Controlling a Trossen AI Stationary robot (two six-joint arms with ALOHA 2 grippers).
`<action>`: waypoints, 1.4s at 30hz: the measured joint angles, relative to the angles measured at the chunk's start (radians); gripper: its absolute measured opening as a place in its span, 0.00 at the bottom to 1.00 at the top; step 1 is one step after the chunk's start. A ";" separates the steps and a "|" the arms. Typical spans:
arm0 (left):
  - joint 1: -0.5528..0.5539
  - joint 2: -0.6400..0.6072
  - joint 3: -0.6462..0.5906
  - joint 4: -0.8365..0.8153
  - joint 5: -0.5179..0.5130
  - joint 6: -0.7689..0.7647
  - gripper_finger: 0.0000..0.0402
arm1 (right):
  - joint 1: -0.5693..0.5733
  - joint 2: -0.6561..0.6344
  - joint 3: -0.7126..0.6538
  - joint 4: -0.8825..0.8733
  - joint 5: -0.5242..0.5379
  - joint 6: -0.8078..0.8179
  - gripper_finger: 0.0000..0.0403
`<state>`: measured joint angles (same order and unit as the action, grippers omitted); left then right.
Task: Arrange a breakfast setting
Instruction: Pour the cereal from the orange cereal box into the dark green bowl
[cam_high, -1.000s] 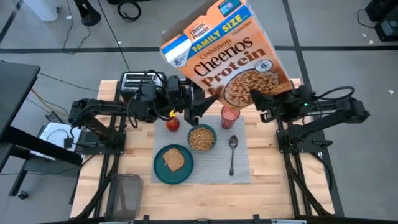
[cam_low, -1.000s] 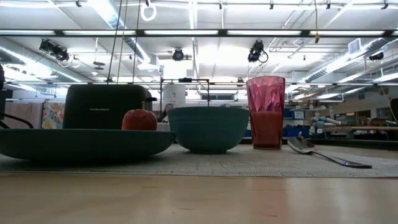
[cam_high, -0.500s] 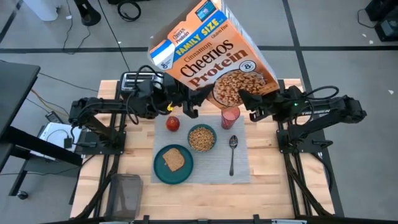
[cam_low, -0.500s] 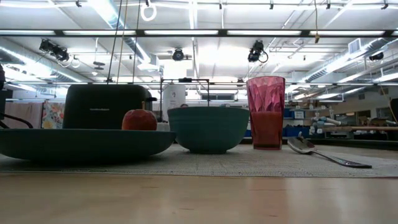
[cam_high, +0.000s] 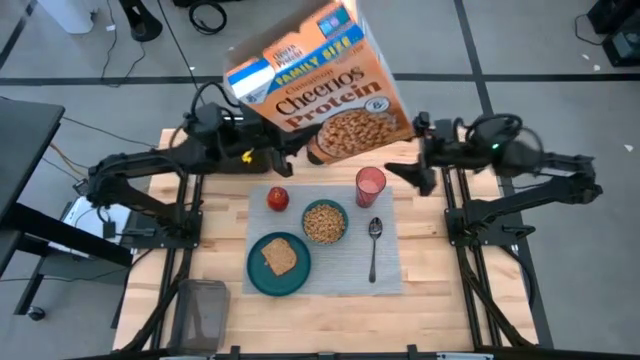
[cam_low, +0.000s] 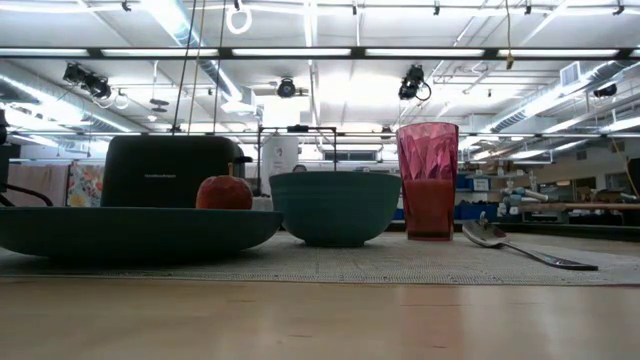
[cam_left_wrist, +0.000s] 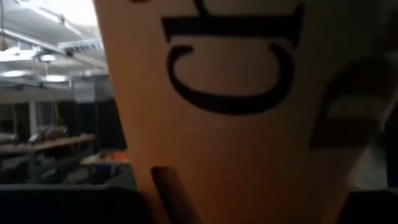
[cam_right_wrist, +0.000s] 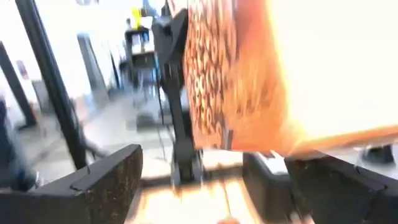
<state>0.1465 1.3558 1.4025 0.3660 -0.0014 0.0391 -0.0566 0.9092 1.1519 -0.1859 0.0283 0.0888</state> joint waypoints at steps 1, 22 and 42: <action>-0.002 -0.015 0.000 -0.052 0.001 0.015 0.48 | 0.000 -0.006 0.035 -0.081 0.000 -0.005 0.97; -0.109 -0.051 -0.006 -0.134 -0.019 0.083 0.47 | 0.000 -0.055 0.225 -0.442 0.057 -0.020 0.99; -0.159 0.080 -0.004 -0.327 -0.023 -0.001 0.47 | 0.005 -0.006 0.222 -0.220 -0.025 0.024 0.99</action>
<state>-0.0124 1.4357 1.3988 0.0391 -0.0244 0.0380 -0.0518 0.9029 1.3739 -0.4055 0.0030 0.1128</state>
